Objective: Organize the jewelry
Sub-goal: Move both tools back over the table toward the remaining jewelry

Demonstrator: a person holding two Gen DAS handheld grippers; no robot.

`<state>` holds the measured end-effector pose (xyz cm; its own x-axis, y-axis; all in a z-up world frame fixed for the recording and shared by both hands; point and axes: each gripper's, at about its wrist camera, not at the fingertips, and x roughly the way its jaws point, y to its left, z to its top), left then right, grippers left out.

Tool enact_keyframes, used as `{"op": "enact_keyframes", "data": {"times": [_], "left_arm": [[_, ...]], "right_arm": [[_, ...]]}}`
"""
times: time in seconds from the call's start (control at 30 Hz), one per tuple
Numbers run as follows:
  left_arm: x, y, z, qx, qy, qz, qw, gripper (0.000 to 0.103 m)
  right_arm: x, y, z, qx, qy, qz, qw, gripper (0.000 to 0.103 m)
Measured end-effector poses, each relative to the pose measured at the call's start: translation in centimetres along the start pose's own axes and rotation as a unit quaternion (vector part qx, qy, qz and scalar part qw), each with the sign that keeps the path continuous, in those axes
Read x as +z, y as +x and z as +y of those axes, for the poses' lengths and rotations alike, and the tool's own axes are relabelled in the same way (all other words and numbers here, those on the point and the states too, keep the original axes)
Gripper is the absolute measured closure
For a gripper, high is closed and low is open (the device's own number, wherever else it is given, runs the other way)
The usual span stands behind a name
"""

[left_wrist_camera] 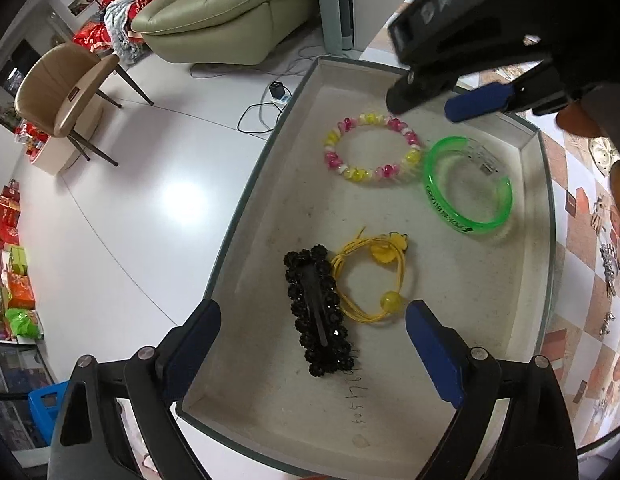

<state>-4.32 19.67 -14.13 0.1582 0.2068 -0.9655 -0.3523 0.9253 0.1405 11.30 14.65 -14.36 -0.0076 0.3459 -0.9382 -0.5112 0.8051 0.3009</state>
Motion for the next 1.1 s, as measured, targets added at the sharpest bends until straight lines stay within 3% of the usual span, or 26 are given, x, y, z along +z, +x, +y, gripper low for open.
{"op": "enact_keyframes", "data": {"times": [0.1,0.17,0.3,0.4,0.47,0.77,1.0,1.1], "left_arm": [[0.0,-0.5,-0.2,0.002,0.003,-0.002,1.0,0.006],[0.0,-0.9,-0.4,0.003,0.006,-0.005,1.0,0.0],[0.0,-1.9,-1.1,0.0,0.018,-0.011,0.9998,0.0],[0.1,-2.7,-1.9,-0.002,0.03,-0.012,0.9995,0.0],[0.3,-3.1,-2.5,-0.005,0.036,-0.012,0.9993,0.0],[2.0,-5.5,-6.8,-0.024,0.087,-0.024,0.9956,0.0],[3.1,-7.5,-11.8,-0.05,0.133,-0.037,0.9891,0.0],[3.3,-8.0,-14.1,-0.057,0.149,-0.038,0.9864,0.0]], "right_arm": [[-0.2,-1.5,-0.2,0.01,0.009,-0.013,1.0,0.051],[-0.5,-2.8,-0.6,0.017,0.015,-0.023,0.999,0.044],[-1.3,-5.0,-1.6,0.026,0.036,-0.042,0.998,0.023],[-2.7,-7.2,-3.6,0.031,0.067,-0.059,0.996,0.022],[-3.7,-8.2,-5.0,0.035,0.089,-0.066,0.993,0.014],[-9.5,-12.8,-12.6,0.022,0.174,-0.103,0.979,0.013],[-15.4,-15.3,-18.5,-0.007,0.226,-0.092,0.97,0.013],[-18.4,-16.0,-21.7,-0.018,0.268,-0.084,0.96,0.013]]}}
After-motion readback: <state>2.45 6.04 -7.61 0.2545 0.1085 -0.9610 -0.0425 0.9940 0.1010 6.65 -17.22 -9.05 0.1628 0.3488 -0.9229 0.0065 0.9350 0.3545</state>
